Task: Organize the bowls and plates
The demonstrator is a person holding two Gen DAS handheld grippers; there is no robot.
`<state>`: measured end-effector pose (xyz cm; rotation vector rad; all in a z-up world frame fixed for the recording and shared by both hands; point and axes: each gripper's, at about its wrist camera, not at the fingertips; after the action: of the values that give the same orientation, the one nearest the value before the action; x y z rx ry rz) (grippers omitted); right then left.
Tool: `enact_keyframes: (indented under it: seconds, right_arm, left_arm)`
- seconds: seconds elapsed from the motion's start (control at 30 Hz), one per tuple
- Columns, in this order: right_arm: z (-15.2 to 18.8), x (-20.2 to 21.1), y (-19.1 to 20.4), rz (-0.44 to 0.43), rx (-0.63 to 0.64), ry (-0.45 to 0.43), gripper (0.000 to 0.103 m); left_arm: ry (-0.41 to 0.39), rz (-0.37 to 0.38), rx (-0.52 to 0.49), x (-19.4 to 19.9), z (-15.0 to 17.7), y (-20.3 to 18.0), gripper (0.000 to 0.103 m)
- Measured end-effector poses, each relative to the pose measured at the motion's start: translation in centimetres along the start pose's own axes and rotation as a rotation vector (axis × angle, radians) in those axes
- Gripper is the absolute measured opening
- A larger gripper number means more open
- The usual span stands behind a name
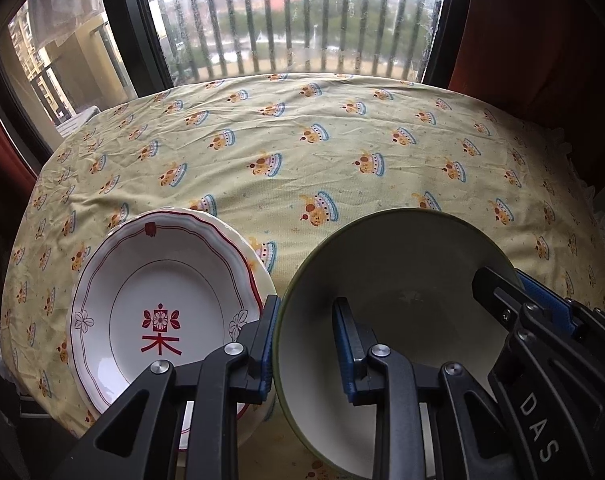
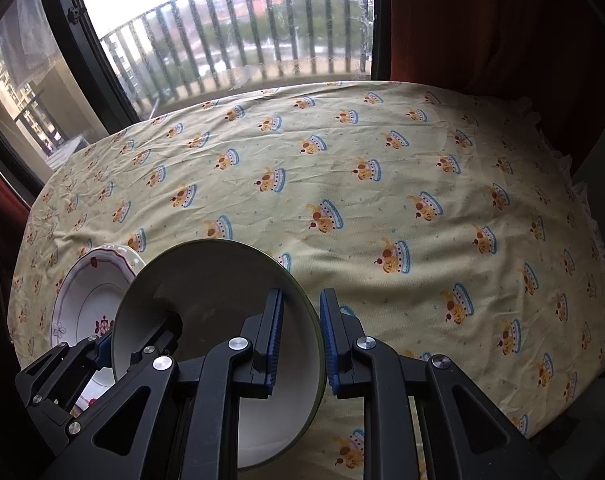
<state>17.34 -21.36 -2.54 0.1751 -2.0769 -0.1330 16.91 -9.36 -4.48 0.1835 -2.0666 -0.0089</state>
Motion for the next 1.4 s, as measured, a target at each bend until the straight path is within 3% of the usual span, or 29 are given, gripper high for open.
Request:
enact_keyframes:
  seconds: [0.23, 0.43, 0.53, 0.6, 0.63, 0.87, 1.03, 1.1, 1.4]
  right_arm:
    - [-0.1, -0.4, 0.2, 0.033, -0.021, -0.012, 0.026]
    - [-0.4, -0.8, 0.3, 0.053, -0.041, 0.026, 0.032]
    - [0.0, -0.9, 0.2, 0.042, -0.074, 0.053, 0.046]
    - [0.4, -0.7, 0.2, 0.042, -0.104, 0.054, 0.064]
    - [0.5, -0.6, 0.2, 0.046, -0.115, 0.048, 0.066]
    - [0.8, 0.0, 0.1, 0.107, -0.2, 0.049, 0.068]
    - [1.3, -0.1, -0.6, 0.149, -0.263, 0.063, 0.068]
    - [1.6, -0.2, -0.8, 0.158, -0.29, 0.07, 0.068]
    - [2.0, -1.7, -1.5, 0.118, -0.292, 0.108, 0.068]
  left_arm:
    - [0.014, 0.057, -0.024, -0.5, -0.5, 0.6, 0.026]
    - [0.039, 0.152, -0.054, -0.9, -0.7, 1.0, 0.044]
    - [0.071, 0.186, -0.083, -1.5, -0.7, 1.3, 0.049]
    - [0.079, 0.224, -0.1, -1.7, -0.8, 1.6, 0.051]
    - [0.086, 0.237, -0.11, -1.8, -0.8, 1.6, 0.051]
    - [0.123, 0.332, -0.145, -2.9, -1.1, 1.1, 0.067]
    - [0.108, 0.372, -0.191, -3.0, -0.8, 0.3, 0.067]
    - [0.161, 0.402, -0.181, -3.7, -0.5, 0.1, 0.067]
    - [0.165, 0.36, -0.191, -4.2, -0.3, -0.6, 0.067]
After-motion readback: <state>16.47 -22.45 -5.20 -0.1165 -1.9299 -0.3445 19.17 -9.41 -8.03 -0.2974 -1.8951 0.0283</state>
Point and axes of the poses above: each gripper's, at about its wrist camera, not at the fingertips, and x roughly against the way its jaws point, y to its left, z to its underside, and after that the axes turned 6 degrees about -z, right-handed
